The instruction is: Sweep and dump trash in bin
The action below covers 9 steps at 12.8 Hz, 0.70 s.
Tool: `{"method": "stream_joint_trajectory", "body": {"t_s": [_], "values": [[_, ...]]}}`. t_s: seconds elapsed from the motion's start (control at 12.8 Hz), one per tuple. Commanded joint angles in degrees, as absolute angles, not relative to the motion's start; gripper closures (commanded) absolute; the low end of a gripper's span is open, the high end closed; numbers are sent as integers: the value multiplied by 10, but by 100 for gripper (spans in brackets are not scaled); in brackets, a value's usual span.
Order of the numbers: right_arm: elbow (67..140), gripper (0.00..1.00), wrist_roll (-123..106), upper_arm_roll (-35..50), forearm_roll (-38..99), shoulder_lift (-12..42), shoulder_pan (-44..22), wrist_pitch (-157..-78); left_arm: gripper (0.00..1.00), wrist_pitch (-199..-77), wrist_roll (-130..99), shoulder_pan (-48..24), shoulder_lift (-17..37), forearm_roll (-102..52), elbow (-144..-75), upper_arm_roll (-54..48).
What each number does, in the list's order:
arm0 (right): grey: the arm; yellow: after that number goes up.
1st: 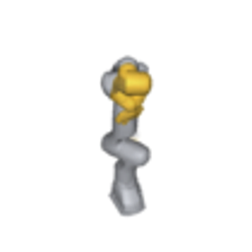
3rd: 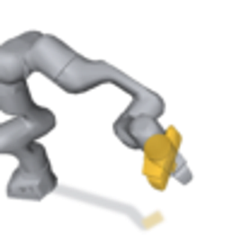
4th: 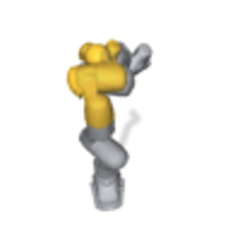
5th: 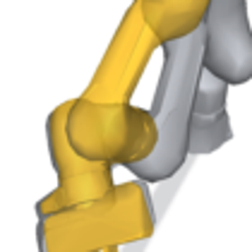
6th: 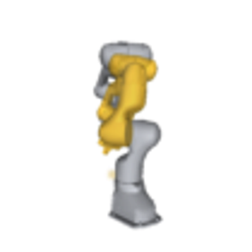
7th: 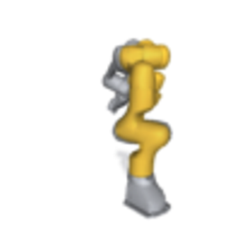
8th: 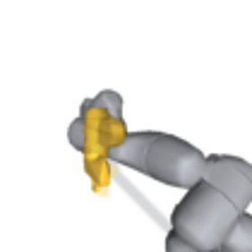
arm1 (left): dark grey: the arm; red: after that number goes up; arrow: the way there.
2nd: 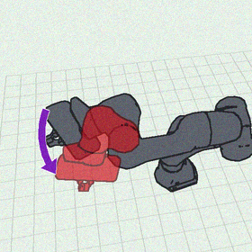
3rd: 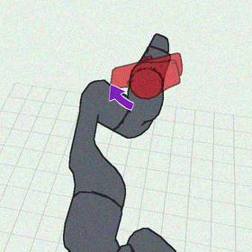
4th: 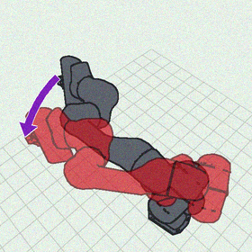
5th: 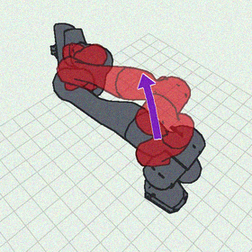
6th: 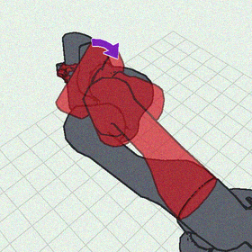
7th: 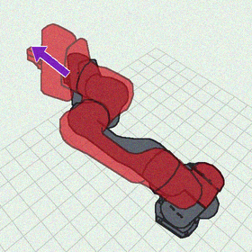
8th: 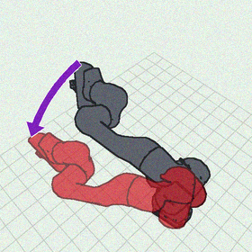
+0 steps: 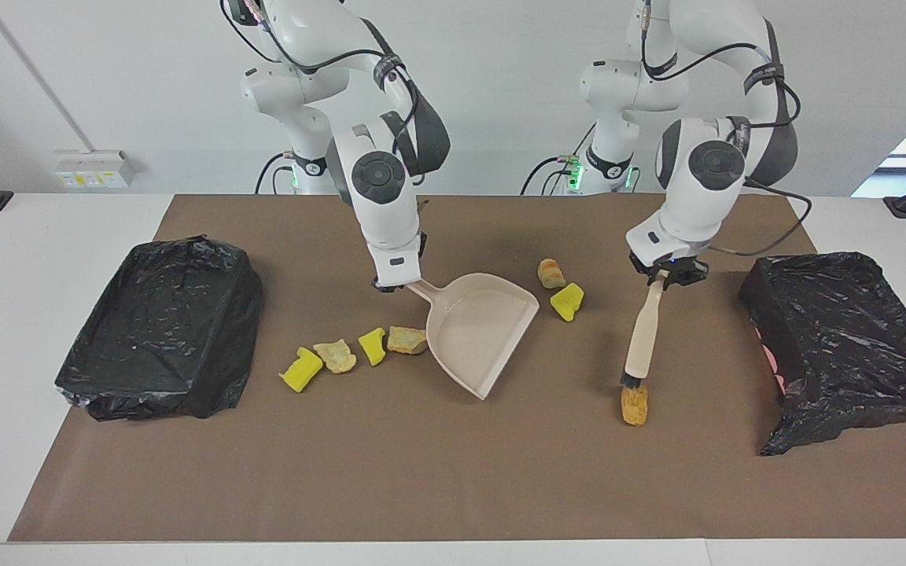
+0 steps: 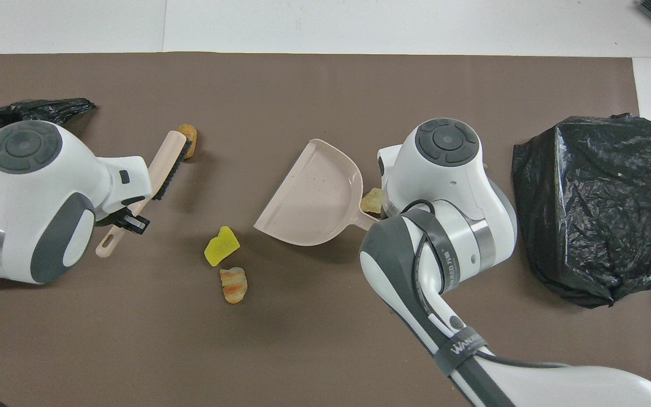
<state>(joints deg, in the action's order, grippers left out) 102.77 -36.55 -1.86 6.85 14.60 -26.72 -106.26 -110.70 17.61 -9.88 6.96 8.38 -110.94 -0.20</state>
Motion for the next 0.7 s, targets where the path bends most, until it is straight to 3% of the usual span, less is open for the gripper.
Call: {"method": "stream_joint_trajectory", "body": {"t_s": [0.0, 0.31, 0.62], "values": [[1106, 100, -473, -17, 66, 96, -266, -1099, 100, -1106, 224, -67, 175, 95, -979, -8], [1148, 100, -399, -17, 12, 65, -312, -1113, 100, -1150, 291, -40, 242, 118, -916, -9], [1190, 100, -287, -16, -36, 36, -354, -1141, 100, -1167, 391, -43, 237, 114, -939, -8]]}}
